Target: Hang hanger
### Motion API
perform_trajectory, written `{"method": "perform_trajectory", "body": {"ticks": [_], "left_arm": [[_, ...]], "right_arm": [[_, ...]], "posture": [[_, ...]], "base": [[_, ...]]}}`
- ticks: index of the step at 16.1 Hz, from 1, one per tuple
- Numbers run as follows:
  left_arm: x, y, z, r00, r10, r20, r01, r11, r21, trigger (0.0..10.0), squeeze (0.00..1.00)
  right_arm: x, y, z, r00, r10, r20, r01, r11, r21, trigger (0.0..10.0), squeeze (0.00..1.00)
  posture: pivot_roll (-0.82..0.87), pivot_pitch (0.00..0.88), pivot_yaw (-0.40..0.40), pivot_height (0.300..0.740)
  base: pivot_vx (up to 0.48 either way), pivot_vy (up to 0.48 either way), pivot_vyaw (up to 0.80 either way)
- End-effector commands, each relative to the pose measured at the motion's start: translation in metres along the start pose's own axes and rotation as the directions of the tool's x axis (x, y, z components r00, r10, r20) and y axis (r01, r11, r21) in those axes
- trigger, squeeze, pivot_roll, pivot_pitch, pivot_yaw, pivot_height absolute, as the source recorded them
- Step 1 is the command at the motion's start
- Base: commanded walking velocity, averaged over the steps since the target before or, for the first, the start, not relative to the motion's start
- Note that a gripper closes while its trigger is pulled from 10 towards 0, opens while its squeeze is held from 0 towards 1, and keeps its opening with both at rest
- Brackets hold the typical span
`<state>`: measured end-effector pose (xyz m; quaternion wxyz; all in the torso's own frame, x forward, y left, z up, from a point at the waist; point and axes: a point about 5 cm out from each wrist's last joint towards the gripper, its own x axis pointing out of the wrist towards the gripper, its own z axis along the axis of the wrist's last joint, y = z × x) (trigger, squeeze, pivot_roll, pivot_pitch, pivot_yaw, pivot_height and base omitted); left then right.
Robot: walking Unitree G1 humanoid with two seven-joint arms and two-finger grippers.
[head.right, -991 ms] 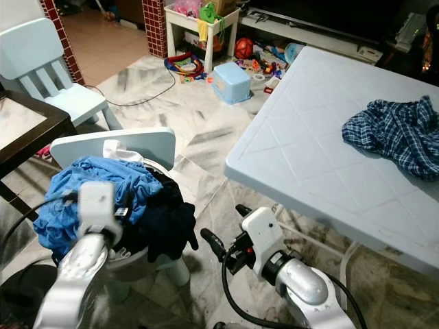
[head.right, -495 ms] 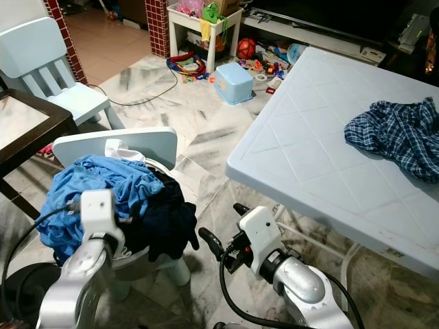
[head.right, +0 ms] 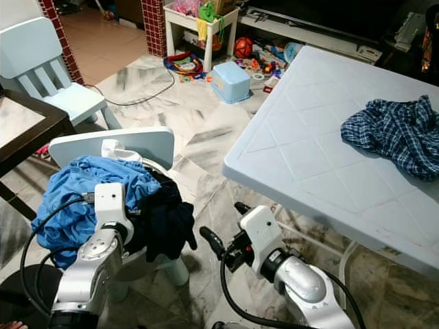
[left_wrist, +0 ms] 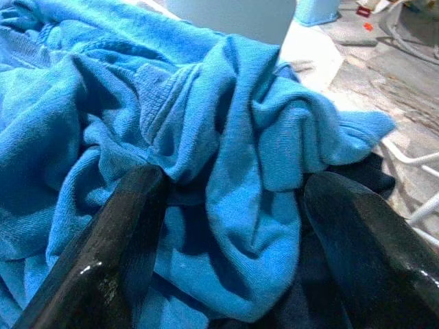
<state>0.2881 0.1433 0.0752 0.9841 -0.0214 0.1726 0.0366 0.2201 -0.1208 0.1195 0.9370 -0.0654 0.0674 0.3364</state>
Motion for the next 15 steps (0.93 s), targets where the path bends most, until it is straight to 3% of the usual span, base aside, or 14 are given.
{"method": "perform_trajectory", "body": {"ticks": [1, 2, 3, 7, 10, 12, 15], "left_arm": [[0.002, 0.001, -0.001, 1.000, 0.011, 0.004, -0.011, 1.000, 0.001, 9.9, 0.00], [0.002, 0.001, -0.001, 1.000, 0.016, 0.005, -0.016, 1.000, 0.000, 9.2, 0.00], [0.003, 0.003, 0.001, 0.999, 0.039, 0.017, -0.039, 0.999, -0.001, 10.0, 0.00], [0.000, 0.005, 0.003, 0.997, 0.065, 0.043, -0.064, 0.998, -0.016, 10.0, 0.00], [0.009, 0.011, 0.004, 0.997, 0.073, 0.032, -0.072, 0.997, -0.038, 10.0, 0.00], [0.015, 0.013, 0.006, 0.998, 0.060, 0.032, -0.059, 0.997, -0.047, 0.0, 0.00], [0.016, 0.012, 0.004, 0.998, 0.053, 0.021, -0.051, 0.996, -0.075, 0.0, 0.00]], "right_arm": [[-0.001, -0.003, -0.002, 1.000, -0.005, -0.010, 0.005, 1.000, -0.008, 10.0, 0.00], [-0.001, -0.003, -0.002, 1.000, -0.005, -0.010, 0.005, 1.000, -0.008, 10.0, 0.00], [-0.002, -0.003, -0.002, 1.000, -0.004, -0.012, 0.004, 1.000, -0.008, 10.0, 0.00], [-0.002, -0.002, -0.002, 1.000, -0.004, -0.012, 0.004, 1.000, -0.004, 10.0, 0.00], [-0.001, -0.001, -0.002, 1.000, -0.002, -0.011, 0.002, 1.000, 0.001, 10.0, 0.00], [-0.001, -0.001, -0.003, 1.000, -0.002, -0.012, 0.002, 1.000, -0.003, 10.0, 0.00], [-0.001, -0.001, -0.003, 1.000, -0.007, -0.012, 0.007, 1.000, -0.001, 10.0, 0.00]], "posture": [[-0.07, 0.124, -0.105, 0.740], [-0.07, 0.124, -0.105, 0.740], [-0.07, 0.125, -0.105, 0.740], [-0.06, 0.131, -0.107, 0.740], [-0.06, 0.134, -0.112, 0.740], [-0.06, 0.133, -0.111, 0.740], [-0.07, 0.135, -0.105, 0.740]], "base": [[0.000, 0.000, 0.00], [0.000, 0.000, 0.00], [0.000, 0.000, 0.00], [0.000, 0.000, 0.00], [0.000, 0.000, 0.00], [0.000, 0.000, 0.00], [0.000, 0.000, 0.00]]}}
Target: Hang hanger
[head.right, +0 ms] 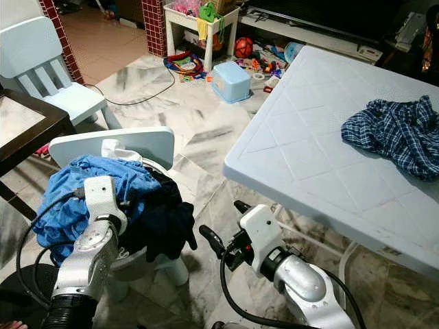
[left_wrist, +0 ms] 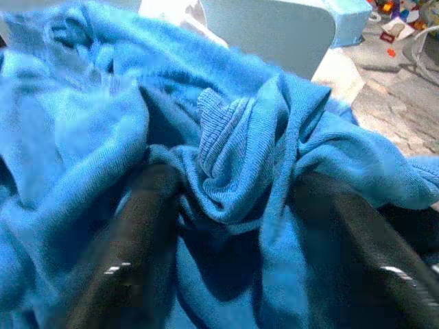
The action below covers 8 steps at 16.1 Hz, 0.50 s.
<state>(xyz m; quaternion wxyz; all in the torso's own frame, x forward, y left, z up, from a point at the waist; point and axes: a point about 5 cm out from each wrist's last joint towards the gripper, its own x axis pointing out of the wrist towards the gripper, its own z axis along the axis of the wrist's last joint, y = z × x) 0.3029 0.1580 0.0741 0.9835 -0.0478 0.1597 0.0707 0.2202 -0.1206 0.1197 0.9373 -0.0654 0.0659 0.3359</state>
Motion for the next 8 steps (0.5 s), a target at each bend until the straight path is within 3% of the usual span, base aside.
{"method": "perform_trajectory", "body": {"ticks": [1, 8], "left_arm": [[0.0003, -0.0018, -0.0025, 1.000, -0.006, -0.006, 0.006, 1.000, -0.013, 0.0, 0.00], [0.0010, -0.0051, -0.0017, 0.999, -0.029, 0.020, 0.029, 1.000, 0.012, 0.0, 0.00]], "right_arm": [[-0.0015, -0.0001, -0.0038, 1.000, -0.006, -0.015, 0.006, 1.000, 0.002, 10.0, 0.00], [0.0002, -0.0020, -0.0032, 1.000, 0.002, -0.015, -0.002, 1.000, -0.006, 10.0, 0.00]], "posture": [[-0.07, 0.135, -0.105, 0.740], [-0.07, 0.132, -0.112, 0.740]], "base": [[0.000, 0.000, 0.00], [0.000, 0.000, 0.00]]}}
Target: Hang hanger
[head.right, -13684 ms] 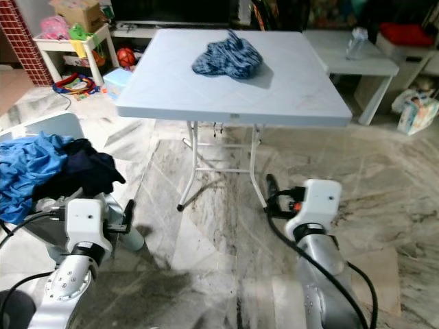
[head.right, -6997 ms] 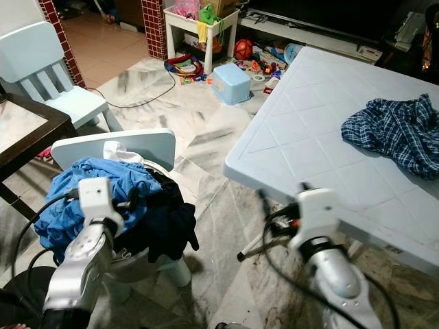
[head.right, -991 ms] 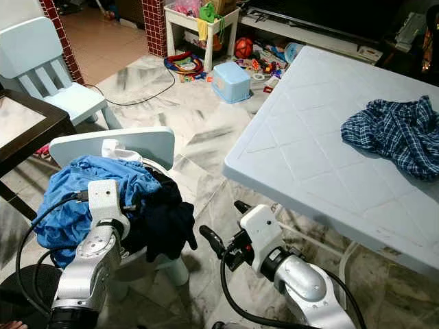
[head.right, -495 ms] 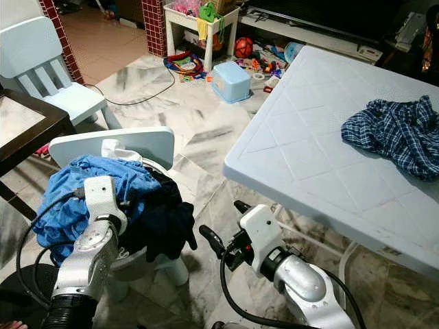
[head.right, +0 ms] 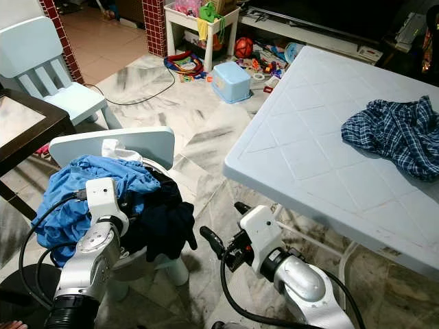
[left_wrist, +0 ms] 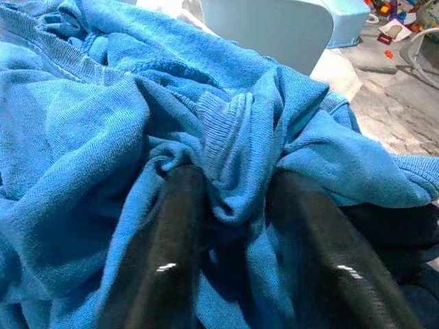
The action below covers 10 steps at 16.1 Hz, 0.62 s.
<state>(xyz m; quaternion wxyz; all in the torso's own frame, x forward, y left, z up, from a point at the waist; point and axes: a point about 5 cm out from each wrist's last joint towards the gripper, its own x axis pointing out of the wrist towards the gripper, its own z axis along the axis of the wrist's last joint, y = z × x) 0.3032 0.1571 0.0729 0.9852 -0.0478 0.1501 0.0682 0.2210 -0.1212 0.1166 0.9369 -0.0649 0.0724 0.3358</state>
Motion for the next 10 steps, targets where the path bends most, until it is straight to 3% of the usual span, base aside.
{"method": "perform_trajectory", "body": {"ticks": [1, 10], "left_arm": [[0.0006, -0.0044, -0.0004, 1.000, -0.025, 0.004, 0.025, 1.000, 0.015, 0.0, 0.00], [-0.0002, -0.0111, 0.0054, 0.995, -0.085, 0.060, 0.078, 0.990, 0.114, 0.0, 0.00]], "right_arm": [[-0.0004, -0.0012, -0.0001, 1.000, 0.001, -0.003, -0.001, 1.000, -0.011, 10.0, 0.00], [0.0007, -0.0015, -0.0002, 1.000, -0.003, -0.002, 0.003, 1.000, -0.013, 10.0, 0.00]], "posture": [[-0.07, 0.132, -0.112, 0.740], [-0.07, 0.131, -0.110, 0.740]], "base": [[0.000, 0.000, 0.00], [0.000, 0.000, 0.00]]}}
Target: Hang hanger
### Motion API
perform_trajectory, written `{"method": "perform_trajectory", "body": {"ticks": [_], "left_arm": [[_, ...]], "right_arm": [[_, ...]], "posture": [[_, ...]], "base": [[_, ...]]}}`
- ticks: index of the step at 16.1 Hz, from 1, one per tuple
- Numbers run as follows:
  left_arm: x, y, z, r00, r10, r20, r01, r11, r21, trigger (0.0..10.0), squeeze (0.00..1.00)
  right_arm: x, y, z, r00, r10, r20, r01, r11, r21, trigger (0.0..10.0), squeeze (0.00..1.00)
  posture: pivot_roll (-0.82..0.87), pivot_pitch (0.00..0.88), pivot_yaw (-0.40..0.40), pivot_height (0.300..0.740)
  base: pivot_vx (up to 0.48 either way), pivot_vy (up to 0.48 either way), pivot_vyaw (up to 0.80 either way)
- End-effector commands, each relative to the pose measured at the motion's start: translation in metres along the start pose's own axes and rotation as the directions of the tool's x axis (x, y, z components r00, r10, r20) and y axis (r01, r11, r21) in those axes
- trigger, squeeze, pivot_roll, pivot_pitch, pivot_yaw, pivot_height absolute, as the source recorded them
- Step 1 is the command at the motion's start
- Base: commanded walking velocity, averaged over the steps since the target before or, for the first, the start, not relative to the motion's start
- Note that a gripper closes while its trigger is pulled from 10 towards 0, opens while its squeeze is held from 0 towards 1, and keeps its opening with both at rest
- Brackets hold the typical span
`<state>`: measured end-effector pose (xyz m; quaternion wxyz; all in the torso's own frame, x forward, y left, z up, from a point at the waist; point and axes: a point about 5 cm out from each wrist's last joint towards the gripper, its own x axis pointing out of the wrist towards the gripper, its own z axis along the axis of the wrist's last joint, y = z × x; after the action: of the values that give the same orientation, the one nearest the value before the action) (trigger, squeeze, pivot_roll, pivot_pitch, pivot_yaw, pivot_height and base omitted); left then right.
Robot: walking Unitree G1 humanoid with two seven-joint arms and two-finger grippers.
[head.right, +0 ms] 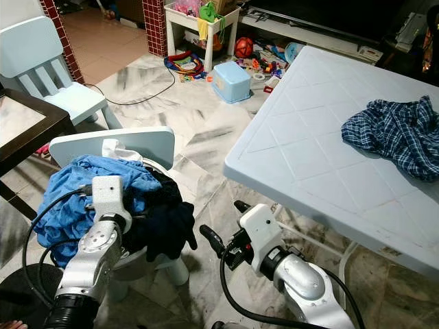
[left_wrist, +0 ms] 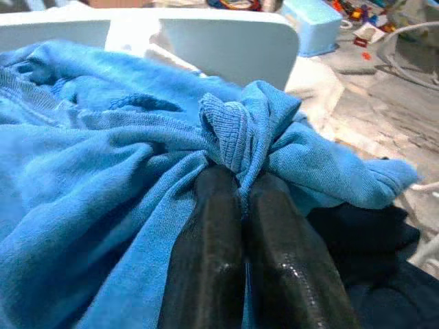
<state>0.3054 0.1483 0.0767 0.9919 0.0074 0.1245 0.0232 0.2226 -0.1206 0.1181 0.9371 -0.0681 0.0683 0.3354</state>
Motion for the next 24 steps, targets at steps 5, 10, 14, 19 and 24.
{"method": "perform_trajectory", "body": {"ticks": [5, 10, 14, 19, 24], "left_arm": [[-0.010, -0.014, 0.007, 0.988, -0.129, 0.079, 0.111, 0.974, 0.197, 0.0, 0.00], [-0.040, -0.015, -0.004, 0.971, -0.238, 0.029, 0.220, 0.930, 0.294, 0.8, 0.00], [-0.050, -0.001, -0.021, 0.980, -0.188, -0.065, 0.199, 0.929, 0.313, 10.0, 0.00], [-0.048, -0.002, -0.015, 0.982, -0.181, -0.063, 0.191, 0.932, 0.309, 10.0, 0.00], [-0.050, -0.002, -0.015, 0.981, -0.182, -0.069, 0.194, 0.938, 0.287, 10.0, 1.00]], "right_arm": [[0.000, 0.000, -0.003, 1.000, -0.001, -0.008, 0.001, 1.000, -0.001, 10.0, 0.00], [-0.001, -0.001, -0.005, 1.000, -0.008, -0.017, 0.008, 1.000, -0.001, 10.0, 0.00], [0.002, -0.001, -0.006, 1.000, 0.000, -0.020, 0.000, 1.000, 0.003, 10.0, 0.00], [0.002, -0.003, -0.007, 1.000, -0.004, -0.020, 0.004, 1.000, -0.003, 10.0, 0.00], [0.002, -0.003, -0.008, 1.000, -0.010, -0.021, 0.010, 1.000, -0.002, 10.0, 0.00]], "posture": [[-0.06, 0.131, -0.110, 0.740], [-0.06, 0.132, -0.104, 0.740], [-0.04, 0.126, -0.112, 0.740], [-0.05, 0.120, -0.108, 0.740], [-0.05, 0.118, -0.103, 0.740]], "base": [[0.000, 0.000, 0.00], [0.000, 0.000, 0.00], [0.000, 0.000, 0.00], [0.000, 0.000, 0.00], [0.000, 0.000, 0.00]]}}
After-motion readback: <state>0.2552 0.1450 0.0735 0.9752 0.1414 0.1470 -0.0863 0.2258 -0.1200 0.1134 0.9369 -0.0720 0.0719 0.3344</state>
